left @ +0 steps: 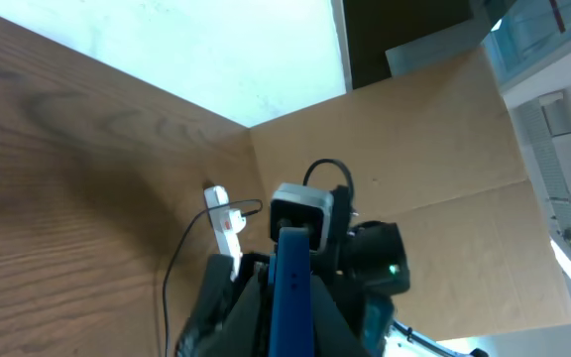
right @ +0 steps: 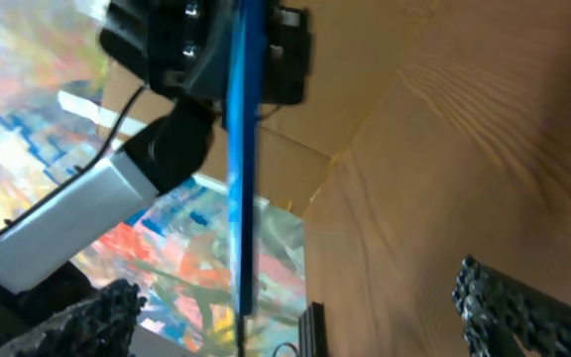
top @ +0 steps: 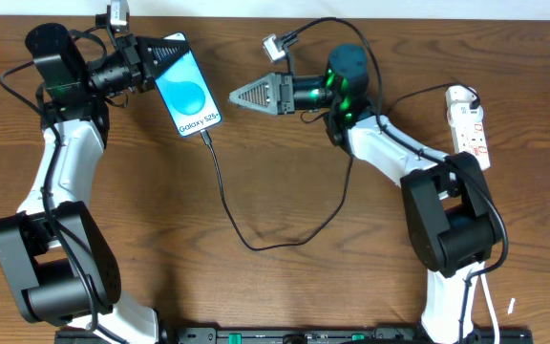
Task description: Plug charger to phone and switch on socket
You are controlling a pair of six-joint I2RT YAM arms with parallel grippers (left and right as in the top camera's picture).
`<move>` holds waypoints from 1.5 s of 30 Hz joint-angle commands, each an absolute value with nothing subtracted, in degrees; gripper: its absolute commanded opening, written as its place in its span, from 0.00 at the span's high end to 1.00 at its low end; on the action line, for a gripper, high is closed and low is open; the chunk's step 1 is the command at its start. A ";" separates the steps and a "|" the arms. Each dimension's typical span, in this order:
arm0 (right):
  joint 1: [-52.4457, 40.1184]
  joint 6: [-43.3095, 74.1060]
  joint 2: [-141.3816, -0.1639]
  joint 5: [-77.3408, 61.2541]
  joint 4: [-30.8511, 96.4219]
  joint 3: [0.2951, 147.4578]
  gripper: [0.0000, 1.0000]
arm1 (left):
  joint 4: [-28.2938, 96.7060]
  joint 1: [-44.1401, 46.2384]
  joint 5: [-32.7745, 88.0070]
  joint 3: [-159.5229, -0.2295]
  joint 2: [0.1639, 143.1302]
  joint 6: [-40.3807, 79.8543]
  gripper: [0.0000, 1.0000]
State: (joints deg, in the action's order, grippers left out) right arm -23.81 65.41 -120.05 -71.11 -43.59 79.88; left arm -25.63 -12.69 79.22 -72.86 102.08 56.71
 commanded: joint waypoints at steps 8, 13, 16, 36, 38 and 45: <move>-21.65 42.09 -120.40 -57.78 -4.86 80.55 0.01 | -26.04 -12.80 80.60 -73.82 100.84 56.38 0.92; -22.13 36.71 -120.09 -43.48 10.17 80.55 0.01 | -26.04 -12.80 80.62 -73.82 100.84 56.38 0.93; -22.04 35.46 -118.58 -31.48 19.86 80.55 0.01 | -26.04 -12.80 80.62 -73.82 100.84 56.36 0.92; -22.11 32.47 -94.45 1.83 43.29 80.55 0.01 | -25.80 -12.78 78.11 -62.19 100.95 46.63 0.92; -22.13 32.47 -94.48 1.83 43.81 80.55 0.01 | -25.78 -12.78 76.38 -59.57 100.95 45.17 0.93; -22.22 32.49 -94.50 1.78 45.04 80.55 0.01 | -21.78 -12.78 64.71 -50.52 101.08 43.05 0.92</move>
State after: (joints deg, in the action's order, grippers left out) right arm -21.93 33.21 -95.39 0.71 44.62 80.31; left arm -24.05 -12.69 71.24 -52.99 102.08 44.58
